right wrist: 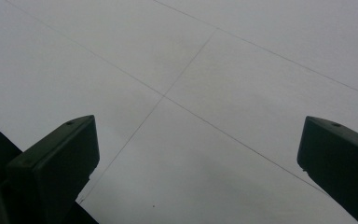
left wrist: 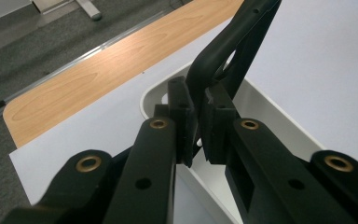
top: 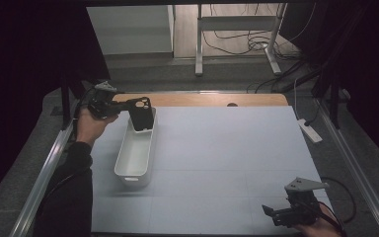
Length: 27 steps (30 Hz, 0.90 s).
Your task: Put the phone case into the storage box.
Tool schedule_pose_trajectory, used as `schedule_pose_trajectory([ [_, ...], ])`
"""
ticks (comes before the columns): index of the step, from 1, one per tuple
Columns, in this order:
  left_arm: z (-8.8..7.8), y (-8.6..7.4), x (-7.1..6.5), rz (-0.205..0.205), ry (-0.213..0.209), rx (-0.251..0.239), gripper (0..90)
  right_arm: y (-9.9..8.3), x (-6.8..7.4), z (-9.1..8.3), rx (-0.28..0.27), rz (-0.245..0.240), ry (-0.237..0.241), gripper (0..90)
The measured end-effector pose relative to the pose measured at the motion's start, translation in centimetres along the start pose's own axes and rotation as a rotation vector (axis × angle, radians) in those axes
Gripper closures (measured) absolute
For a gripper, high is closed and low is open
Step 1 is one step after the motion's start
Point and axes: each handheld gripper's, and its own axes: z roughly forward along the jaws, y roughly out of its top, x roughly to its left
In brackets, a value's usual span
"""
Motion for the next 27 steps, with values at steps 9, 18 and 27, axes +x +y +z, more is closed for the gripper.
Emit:
schedule_pose_trajectory([
  [9, 1.1, 0.1, 0.3, 0.005, 0.006, 0.005, 83.6, 0.0, 0.0, 0.0, 0.000, 0.001, 0.000, 0.0],
  [18, 2.0, 0.2, 0.4, 0.017, 0.023, 0.005, 83.6, 0.0, 0.0, 0.0, 0.001, 0.001, 0.001, 0.0],
  [27, 2.4, 0.2, 0.6, 0.031, 0.039, -0.011, 83.6, 0.0, 0.0, 0.0, 0.005, 0.002, 0.001, 0.0],
])
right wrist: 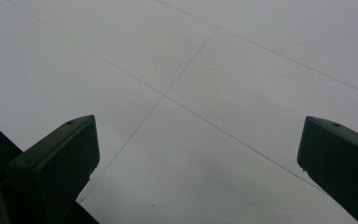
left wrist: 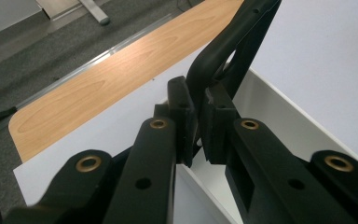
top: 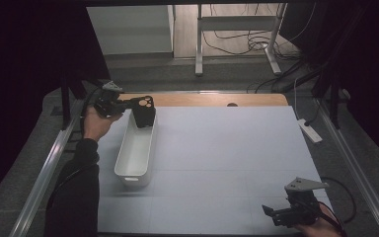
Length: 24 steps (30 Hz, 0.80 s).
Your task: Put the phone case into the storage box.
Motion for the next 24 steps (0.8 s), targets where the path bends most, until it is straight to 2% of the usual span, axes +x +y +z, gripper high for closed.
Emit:
schedule_pose_trajectory([
  [11, 0.4, -0.3, 0.5, 0.022, 0.011, -0.035, 83.5, 0.0, 0.0, 0.0, 0.003, -0.002, 0.001, 0.0],
  [16, 0.6, -0.4, 0.7, 0.008, 0.013, -0.050, 82.8, 0.0, 0.0, 0.1, 0.006, -0.001, 0.002, 0.0],
  [17, 0.7, -0.4, 0.8, -0.005, 0.019, -0.053, 82.7, 0.0, 0.0, 0.1, 0.007, -0.001, 0.002, 0.0],
  [24, 1.2, -0.2, 1.0, -0.027, 0.044, -0.060, 80.5, 0.0, 0.0, 0.1, 0.006, -0.004, 0.004, 0.0],
])
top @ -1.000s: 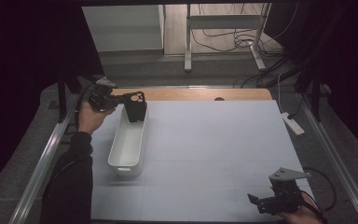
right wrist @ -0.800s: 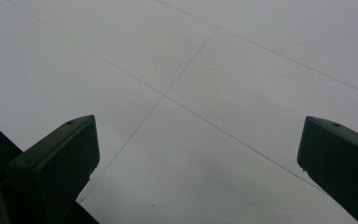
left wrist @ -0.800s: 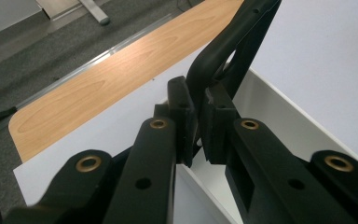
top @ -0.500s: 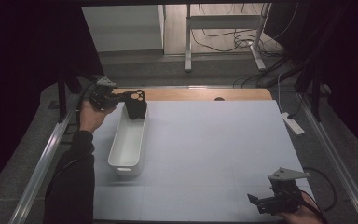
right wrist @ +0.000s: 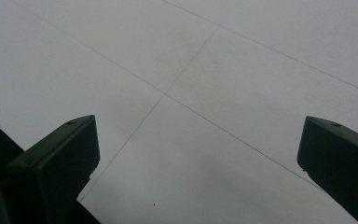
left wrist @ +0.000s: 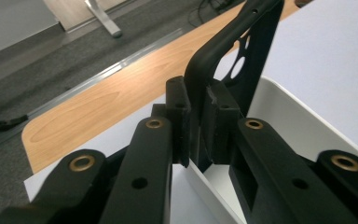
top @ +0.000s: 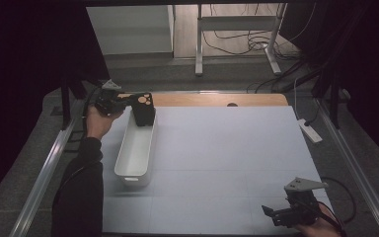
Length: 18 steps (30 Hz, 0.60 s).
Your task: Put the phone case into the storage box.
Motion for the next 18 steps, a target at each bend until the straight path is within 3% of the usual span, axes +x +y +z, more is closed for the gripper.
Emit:
schedule_pose_trajectory([
  [7, 0.31, 0.03, 0.10, -0.037, 0.015, -0.016, 69.6, -0.02, -0.02, -0.02, -0.004, -0.002, 0.000, 0.0],
  [18, 0.23, -0.53, 0.06, -0.091, -0.016, -0.029, 59.5, -0.04, -0.02, -0.07, -0.007, -0.003, -0.001, 0.0],
])
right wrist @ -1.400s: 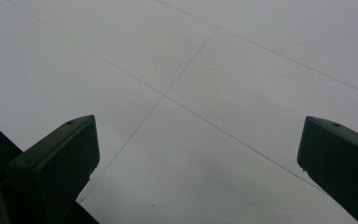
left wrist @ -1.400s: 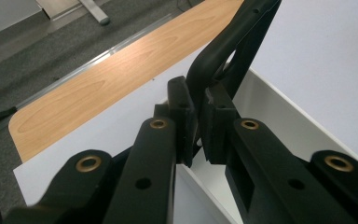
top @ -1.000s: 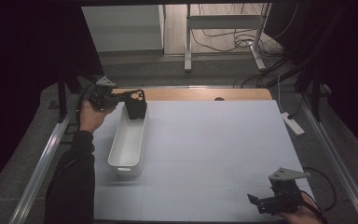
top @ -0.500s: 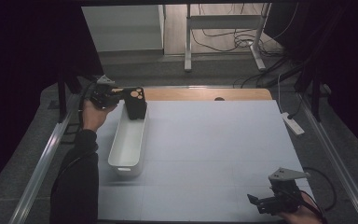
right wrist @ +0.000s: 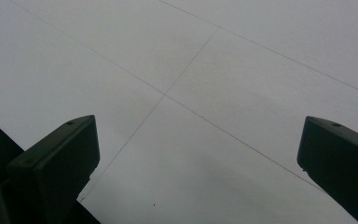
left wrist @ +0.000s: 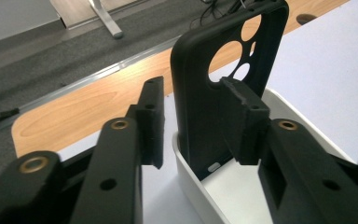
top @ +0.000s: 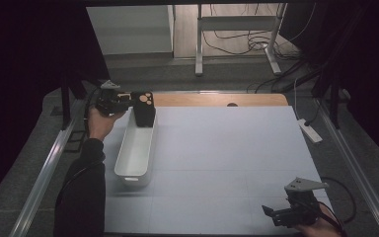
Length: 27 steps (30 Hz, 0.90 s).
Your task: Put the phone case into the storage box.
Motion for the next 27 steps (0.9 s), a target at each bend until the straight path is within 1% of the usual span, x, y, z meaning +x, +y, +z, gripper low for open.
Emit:
schedule_pose_trajectory([
  [3, -0.1, -0.2, 0.0, -0.023, -0.016, -0.001, 54.3, 0.0, 0.0, 0.0, -0.001, -0.001, -0.001, 0.0],
  [4, -0.1, -0.3, 0.0, -0.035, -0.029, -0.001, 52.5, 0.0, 0.0, 0.0, -0.001, -0.001, -0.002, 0.0],
  [9, -0.2, -0.6, -0.1, -0.066, -0.052, -0.001, 45.7, 0.0, 0.0, 0.0, 0.000, -0.001, -0.002, 0.0],
  [12, -0.4, -0.7, -0.1, -0.077, -0.069, 0.001, 42.2, 0.0, 0.0, 0.0, -0.001, -0.002, -0.003, 0.0],
  [15, -0.5, -0.8, -0.3, -0.075, -0.074, 0.001, 39.8, 0.0, 0.0, 0.0, -0.001, -0.002, -0.003, 0.0],
  [16, -0.6, -0.9, -0.4, -0.078, -0.085, 0.005, 38.2, 0.0, 0.0, 0.0, -0.001, -0.002, -0.004, 0.0],
  [19, -0.7, -1.0, -0.6, -0.077, -0.089, 0.011, 33.7, 0.0, 0.0, 0.0, -0.001, -0.001, -0.004, 0.0],
  [21, -0.8, -1.2, -0.7, -0.096, -0.122, 0.025, 30.3, 0.0, 0.0, 0.0, -0.001, -0.003, -0.005, 0.0],
  [22, -0.8, -1.2, -0.7, -0.096, -0.122, 0.025, 29.7, 0.0, 0.0, 0.0, -0.001, -0.003, -0.005, 0.0],
  [23, -0.8, -1.3, -0.7, -0.099, -0.134, 0.030, 29.7, 0.0, 0.0, 0.0, -0.002, 0.000, -0.006, 0.0],
  [24, -0.8, -1.4, -0.8, -0.101, -0.138, 0.036, 27.8, 0.0, 0.1, 0.0, -0.002, 0.000, -0.006, 0.0],
  [26, -0.9, -1.6, -0.9, -0.101, -0.134, 0.037, 24.6, 0.0, 0.1, 0.0, -0.002, -0.002, -0.007, 0.0],
  [27, -1.0, -1.7, -0.9, -0.107, -0.146, 0.031, 23.9, 0.0, 0.1, 0.0, -0.002, -0.002, -0.007, 0.0],
])
